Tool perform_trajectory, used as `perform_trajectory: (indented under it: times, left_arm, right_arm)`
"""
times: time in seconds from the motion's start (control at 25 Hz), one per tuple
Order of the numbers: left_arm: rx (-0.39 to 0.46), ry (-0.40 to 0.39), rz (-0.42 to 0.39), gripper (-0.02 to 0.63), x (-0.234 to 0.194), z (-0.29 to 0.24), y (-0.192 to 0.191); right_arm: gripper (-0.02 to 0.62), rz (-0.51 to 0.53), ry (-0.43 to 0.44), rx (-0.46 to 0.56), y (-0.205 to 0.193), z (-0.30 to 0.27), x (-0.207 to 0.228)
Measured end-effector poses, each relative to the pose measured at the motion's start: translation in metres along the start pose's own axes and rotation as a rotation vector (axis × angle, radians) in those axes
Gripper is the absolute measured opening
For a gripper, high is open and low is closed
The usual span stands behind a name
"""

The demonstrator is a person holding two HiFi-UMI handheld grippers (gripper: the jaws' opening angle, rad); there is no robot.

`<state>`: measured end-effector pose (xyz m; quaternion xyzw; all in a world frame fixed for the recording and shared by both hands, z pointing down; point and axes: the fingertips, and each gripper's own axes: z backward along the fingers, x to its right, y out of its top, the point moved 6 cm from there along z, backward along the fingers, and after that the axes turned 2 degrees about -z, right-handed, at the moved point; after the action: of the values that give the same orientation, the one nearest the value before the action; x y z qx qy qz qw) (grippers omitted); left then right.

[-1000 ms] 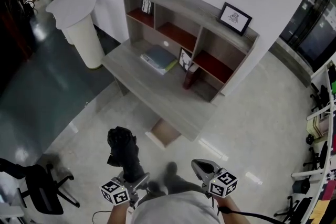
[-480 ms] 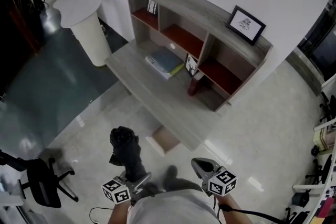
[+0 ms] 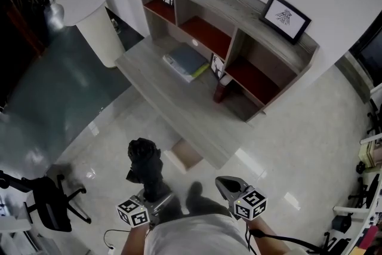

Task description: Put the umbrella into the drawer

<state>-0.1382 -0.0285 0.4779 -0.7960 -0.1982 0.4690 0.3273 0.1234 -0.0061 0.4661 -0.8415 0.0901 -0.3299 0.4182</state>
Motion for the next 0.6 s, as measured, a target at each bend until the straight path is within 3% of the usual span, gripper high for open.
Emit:
perform_trajectory:
  times: [0.6]
  left_arm:
    - [-0.145, -0.06, 0.063, 0.213, -0.073, -0.032, -0.028]
  right_arm:
    - [0.005, -0.081, -0.065, -0.044, -0.021, -0.042, 0.013]
